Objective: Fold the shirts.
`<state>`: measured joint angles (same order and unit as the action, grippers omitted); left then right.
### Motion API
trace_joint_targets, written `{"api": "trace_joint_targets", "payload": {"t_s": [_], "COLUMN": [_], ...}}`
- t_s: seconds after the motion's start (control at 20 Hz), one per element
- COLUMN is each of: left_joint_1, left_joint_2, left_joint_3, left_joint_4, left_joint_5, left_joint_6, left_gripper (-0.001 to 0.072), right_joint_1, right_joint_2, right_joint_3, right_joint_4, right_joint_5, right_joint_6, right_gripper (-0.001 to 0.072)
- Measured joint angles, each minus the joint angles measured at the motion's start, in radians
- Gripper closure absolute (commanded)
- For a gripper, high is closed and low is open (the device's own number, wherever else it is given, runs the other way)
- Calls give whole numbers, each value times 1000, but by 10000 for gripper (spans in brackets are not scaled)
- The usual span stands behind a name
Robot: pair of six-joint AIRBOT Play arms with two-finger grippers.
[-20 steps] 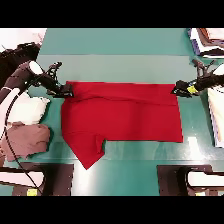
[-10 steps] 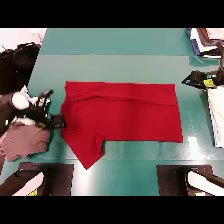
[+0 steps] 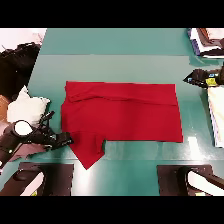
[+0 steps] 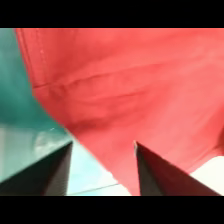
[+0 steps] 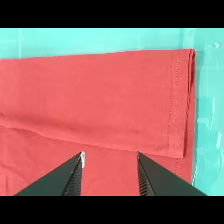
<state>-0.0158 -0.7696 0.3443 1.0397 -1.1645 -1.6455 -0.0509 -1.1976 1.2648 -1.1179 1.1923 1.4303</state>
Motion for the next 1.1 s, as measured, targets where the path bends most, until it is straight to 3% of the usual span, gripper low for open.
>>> {"api": "trace_joint_targets", "payload": {"t_s": [0.05, 0.1, 0.15, 0.2, 0.45, 0.75, 1.1], "left_joint_1": [-1, -1, -1, -1, -1, -1, -2], "left_joint_2": [2, 4, 4, 5, 8, 7, 7], "left_joint_3": [-11, -21, -27, -32, -14, 74, 103], "left_joint_4": [-23, -37, -36, -46, -125, -146, -150], "left_joint_5": [13, 29, 48, 61, 69, 45, 56], "left_joint_6": [0, 0, 2, 12, 73, 114, 126], "left_gripper": [289, 492, 632, 681, 681, 682, 681], "right_joint_1": [0, 0, 0, 0, -16, -230, -452], "right_joint_2": [0, 0, 0, 1, 19, 154, 215], "right_joint_3": [0, 0, 0, 0, -48, -402, -764], "right_joint_4": [0, 1, 0, 0, -92, -166, -41], "right_joint_5": [1, 3, 6, 13, 132, 198, 167], "right_joint_6": [0, 0, 0, 0, 0, 0, -19], "right_gripper": [325, 325, 326, 326, 325, 324, 334]}}
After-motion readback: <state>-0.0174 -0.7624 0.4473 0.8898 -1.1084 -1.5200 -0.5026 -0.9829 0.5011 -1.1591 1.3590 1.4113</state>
